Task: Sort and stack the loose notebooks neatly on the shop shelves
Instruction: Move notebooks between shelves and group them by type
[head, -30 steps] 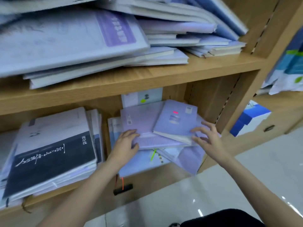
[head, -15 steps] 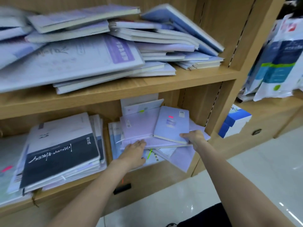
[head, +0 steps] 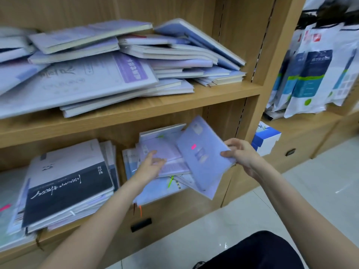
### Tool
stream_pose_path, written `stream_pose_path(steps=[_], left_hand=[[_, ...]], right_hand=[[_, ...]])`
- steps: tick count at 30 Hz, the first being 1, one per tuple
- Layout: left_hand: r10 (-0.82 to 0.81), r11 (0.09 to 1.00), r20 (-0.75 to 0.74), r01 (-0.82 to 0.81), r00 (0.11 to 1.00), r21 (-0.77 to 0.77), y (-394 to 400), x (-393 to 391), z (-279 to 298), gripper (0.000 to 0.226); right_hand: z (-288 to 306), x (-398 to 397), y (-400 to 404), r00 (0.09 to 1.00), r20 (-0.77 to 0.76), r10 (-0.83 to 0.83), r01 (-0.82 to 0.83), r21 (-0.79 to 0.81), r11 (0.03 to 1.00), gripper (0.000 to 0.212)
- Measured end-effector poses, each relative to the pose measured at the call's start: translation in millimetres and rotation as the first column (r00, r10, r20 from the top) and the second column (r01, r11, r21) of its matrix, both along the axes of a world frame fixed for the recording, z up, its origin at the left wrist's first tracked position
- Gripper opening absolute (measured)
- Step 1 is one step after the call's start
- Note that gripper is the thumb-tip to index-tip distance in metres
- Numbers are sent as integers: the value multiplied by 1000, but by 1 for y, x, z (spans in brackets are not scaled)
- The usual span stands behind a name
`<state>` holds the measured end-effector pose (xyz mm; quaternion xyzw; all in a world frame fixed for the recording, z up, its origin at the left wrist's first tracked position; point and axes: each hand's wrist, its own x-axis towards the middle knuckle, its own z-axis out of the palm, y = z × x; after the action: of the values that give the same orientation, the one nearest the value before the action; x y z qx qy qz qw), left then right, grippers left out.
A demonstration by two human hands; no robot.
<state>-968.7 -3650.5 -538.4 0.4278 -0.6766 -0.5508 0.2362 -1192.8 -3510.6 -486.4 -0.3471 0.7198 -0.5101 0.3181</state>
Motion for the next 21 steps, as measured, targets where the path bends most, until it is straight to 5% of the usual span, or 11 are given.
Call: stream_pose_path(steps=[3,5,9,13,17,21], left_hand=[[282,790,-453,62,846,609,8,18,28,48],[455,636,-524,149,720,757,4,42,35,56],[359,749,-400,-5,843,662,5,79,31,43],[456,828,-369,-234,809,511,-9,99,26,59],[485,846,-207,-396,850,358,-23,106,14,57],[477,856,-168,-411,863,314,-33,107,7,53]], right_hand=[[13,18,10,919,-296,260,-296,-82,952,15],[17,31,6,732,-601,322,-430,-40,902,15],[20,57,-18,465,-826,318,-605,-34,795,19],[-6,65,-57,281,-810,515,-544,308,780,28],[-36,73,-109,407,-787,463,-452,267,851,42],[-46,86,-177,427,-856,292,-347,144,927,54]])
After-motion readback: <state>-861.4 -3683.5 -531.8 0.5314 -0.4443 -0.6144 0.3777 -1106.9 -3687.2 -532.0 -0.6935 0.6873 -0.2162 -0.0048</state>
